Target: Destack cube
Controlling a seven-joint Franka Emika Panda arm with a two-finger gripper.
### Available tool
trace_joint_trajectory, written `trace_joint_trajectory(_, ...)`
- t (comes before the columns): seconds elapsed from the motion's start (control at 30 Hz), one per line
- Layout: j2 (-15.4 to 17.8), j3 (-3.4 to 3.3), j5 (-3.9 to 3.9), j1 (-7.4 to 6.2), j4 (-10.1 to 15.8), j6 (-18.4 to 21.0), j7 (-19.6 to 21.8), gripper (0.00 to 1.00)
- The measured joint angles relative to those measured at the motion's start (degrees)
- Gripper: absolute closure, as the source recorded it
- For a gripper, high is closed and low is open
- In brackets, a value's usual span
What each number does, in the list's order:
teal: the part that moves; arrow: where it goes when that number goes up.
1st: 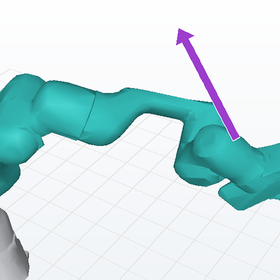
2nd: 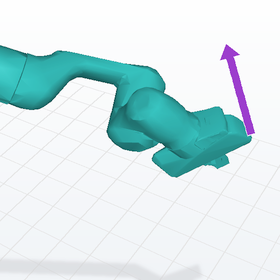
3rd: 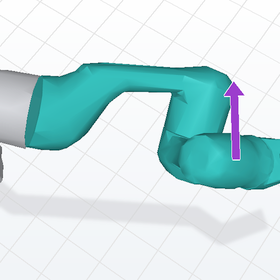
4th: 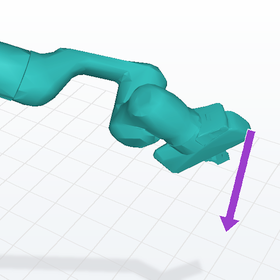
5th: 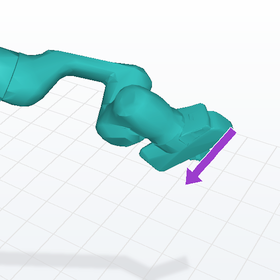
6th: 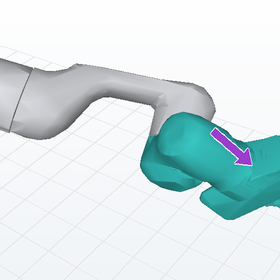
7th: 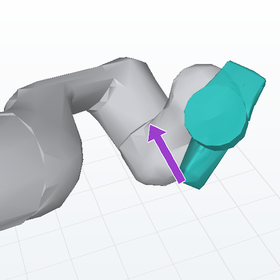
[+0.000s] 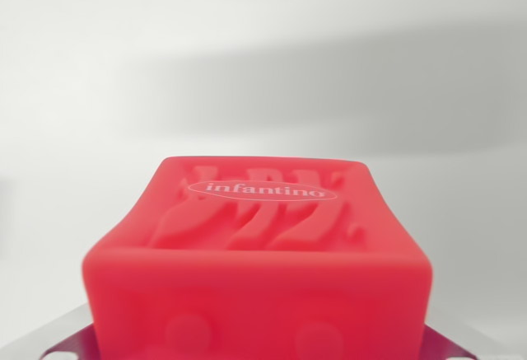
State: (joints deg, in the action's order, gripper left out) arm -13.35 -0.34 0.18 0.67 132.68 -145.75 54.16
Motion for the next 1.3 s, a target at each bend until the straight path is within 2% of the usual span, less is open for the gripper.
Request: trace_joint_trajectory(1.3, -5.08, -0.06, -0.06, 7.69, -2.96, -2.11, -14.28, 1.00)
